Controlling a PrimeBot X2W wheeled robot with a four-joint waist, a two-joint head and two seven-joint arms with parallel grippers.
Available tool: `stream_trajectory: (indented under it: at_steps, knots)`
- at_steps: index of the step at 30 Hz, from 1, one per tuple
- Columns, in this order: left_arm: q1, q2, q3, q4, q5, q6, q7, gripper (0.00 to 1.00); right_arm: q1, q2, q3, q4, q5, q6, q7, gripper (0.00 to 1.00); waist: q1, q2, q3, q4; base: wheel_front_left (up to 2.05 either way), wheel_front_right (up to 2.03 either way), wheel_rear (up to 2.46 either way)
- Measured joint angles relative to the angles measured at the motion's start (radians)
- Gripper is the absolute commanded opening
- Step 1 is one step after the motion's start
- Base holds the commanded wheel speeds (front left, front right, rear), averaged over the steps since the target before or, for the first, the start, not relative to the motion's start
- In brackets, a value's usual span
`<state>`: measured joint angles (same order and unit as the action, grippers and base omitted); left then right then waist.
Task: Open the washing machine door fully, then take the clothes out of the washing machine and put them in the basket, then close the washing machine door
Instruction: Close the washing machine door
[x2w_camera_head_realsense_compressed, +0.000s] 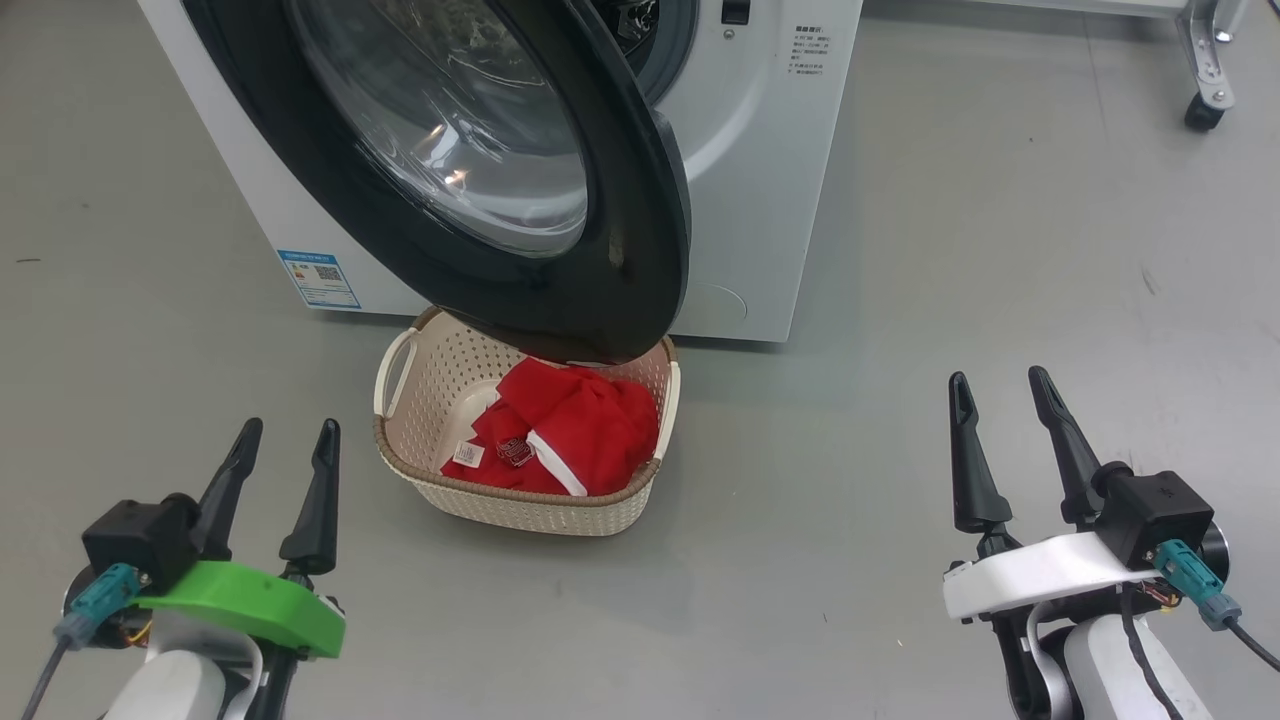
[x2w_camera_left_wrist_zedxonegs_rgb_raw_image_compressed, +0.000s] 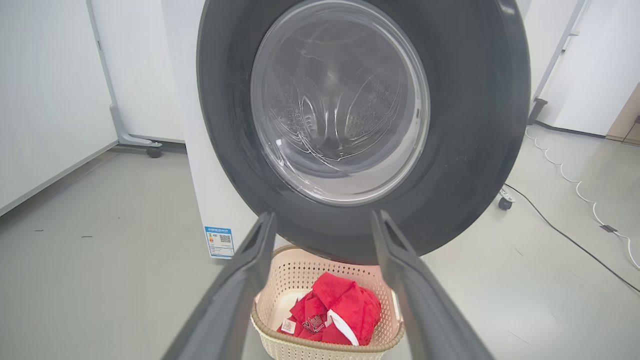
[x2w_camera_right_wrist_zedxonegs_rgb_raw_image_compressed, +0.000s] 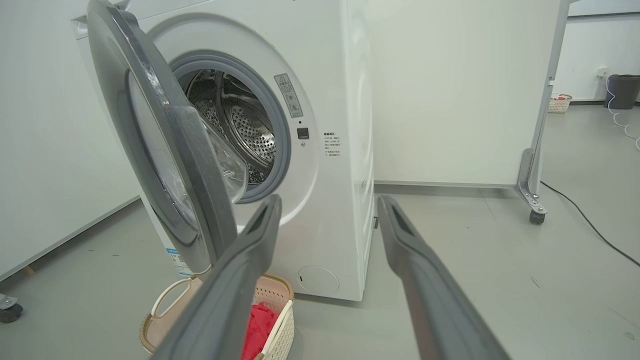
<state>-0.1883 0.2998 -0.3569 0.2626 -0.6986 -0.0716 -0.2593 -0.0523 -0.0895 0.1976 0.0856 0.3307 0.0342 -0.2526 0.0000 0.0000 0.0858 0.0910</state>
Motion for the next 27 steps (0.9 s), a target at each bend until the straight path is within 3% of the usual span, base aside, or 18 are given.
stream_trajectory:
  at_steps: [8, 27]
  knots:
    - [0.011, -0.035, 0.051, -0.048, 0.055, 0.024, 0.0, 1.0, 0.001, 0.003, -0.004, 0.001, -0.003, 0.001, 0.0, 1.0, 0.0, 0.0, -0.002, 0.0, 0.0, 0.0, 0.0]
    - [0.059, -0.084, 0.108, -0.103, 0.137, 0.013, 0.003, 1.0, 0.001, 0.013, -0.008, 0.003, -0.009, 0.016, 0.0, 1.0, 0.0, 0.0, -0.001, -0.005, 0.0, 0.0, 0.0]
